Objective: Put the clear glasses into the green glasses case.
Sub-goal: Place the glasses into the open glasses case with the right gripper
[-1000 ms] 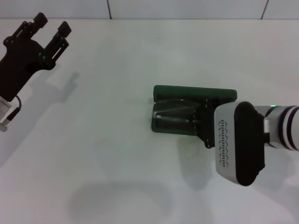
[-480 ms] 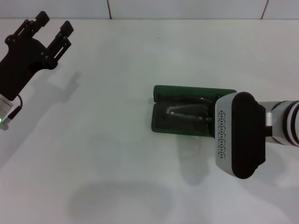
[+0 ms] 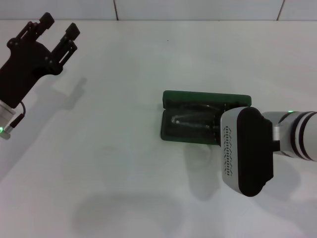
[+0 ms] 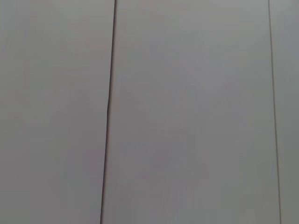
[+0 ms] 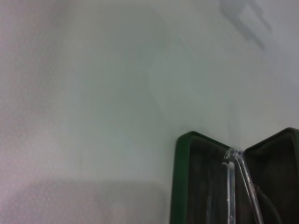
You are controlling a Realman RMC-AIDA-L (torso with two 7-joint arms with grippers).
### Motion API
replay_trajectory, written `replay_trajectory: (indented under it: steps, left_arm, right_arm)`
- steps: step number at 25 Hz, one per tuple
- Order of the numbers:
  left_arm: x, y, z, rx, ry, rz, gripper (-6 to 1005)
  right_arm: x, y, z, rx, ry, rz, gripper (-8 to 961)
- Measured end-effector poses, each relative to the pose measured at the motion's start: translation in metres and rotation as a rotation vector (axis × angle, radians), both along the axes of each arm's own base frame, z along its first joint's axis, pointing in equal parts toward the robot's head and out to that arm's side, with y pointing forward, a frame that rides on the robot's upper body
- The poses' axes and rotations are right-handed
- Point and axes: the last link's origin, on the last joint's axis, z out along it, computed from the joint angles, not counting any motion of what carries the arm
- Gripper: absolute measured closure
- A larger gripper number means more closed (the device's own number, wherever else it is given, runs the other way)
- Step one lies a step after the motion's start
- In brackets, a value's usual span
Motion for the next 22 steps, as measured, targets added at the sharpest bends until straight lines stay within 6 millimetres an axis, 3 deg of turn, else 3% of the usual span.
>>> replay_trajectory:
  steps: [22]
  left_arm:
    - [0.004, 0.003, -0.001, -0.001, -0.005, -0.011, 361]
  right_arm:
    - [0.013, 0.007, -0.010, 0.047, -0.038, 0.067, 887]
